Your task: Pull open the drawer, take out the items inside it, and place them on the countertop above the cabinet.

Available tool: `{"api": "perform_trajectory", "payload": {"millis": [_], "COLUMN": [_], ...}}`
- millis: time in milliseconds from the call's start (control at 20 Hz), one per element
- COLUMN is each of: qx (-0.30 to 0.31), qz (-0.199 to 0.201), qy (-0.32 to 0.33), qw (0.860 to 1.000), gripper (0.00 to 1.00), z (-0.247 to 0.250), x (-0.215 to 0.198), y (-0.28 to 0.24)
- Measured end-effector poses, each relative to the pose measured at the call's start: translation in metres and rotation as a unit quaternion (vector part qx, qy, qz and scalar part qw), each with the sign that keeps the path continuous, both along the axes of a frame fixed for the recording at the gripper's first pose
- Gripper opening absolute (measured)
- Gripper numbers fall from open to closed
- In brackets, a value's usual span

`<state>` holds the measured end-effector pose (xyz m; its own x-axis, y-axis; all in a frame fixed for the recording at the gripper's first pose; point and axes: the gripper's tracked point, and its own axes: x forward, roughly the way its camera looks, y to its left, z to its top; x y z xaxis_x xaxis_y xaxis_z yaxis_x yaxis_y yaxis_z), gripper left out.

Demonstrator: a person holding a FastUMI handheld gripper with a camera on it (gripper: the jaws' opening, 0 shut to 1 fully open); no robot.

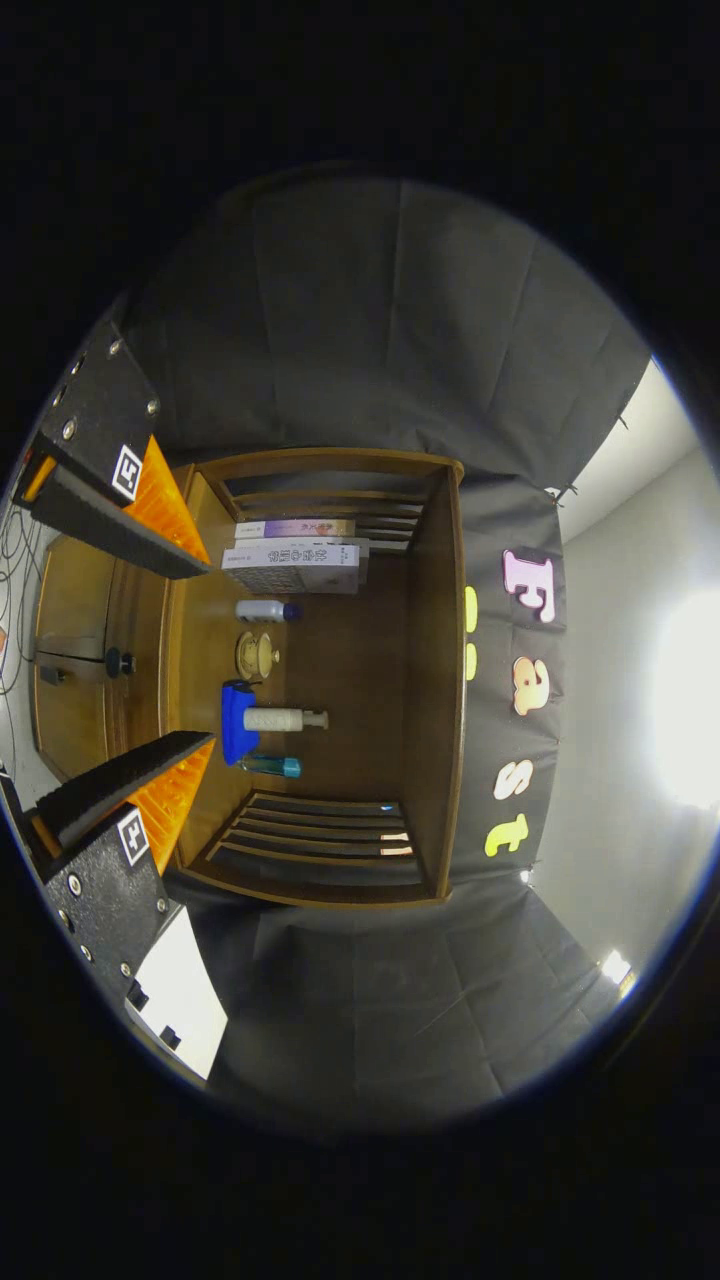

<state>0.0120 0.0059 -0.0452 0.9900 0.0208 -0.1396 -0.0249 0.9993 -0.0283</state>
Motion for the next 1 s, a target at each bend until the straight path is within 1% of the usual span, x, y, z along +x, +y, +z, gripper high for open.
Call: {"api": "perform_trajectory", "payload": {"millis": [100, 200, 300, 400, 450, 550, 600, 700, 750, 1000], "qx": [0.021, 0.021, -0.011, -0.039, -0.037, -0.01, -0.001, 0.002, 0.0, -0.055], "qz": [0.001, 0.011, 0.022, 0.016, 0.016, 0.027, 0.025, -0.009, -0.019, -0.03], "qy": [0.011, 0.021, 0.018, 0.015, 0.016, 0.025, 0.031, 0.051, 0.059, 0.072], "qw": [1.0, 1.0, 1.0, 0.999, 0.999, 0.999, 0.999, 0.999, 0.998, 0.995], "gripper": [0.95, 0.95, 0.95, 0.95, 0.95, 0.96, 0.95, 0.95, 0.96, 0.96], "z": [-0.016, -0.03, -0.035, -0.044, -0.05, -0.064, -0.072, -0.097, -0.109, -0.159], "x": [0.005, 0.012, 0.02, 0.022, 0.023, 0.027, 0.028, 0.037, 0.043, 0.073], "y": [-0.002, 0.001, 0.002, -0.009, -0.012, -0.008, -0.009, -0.026, -0.03, -0.027]}}
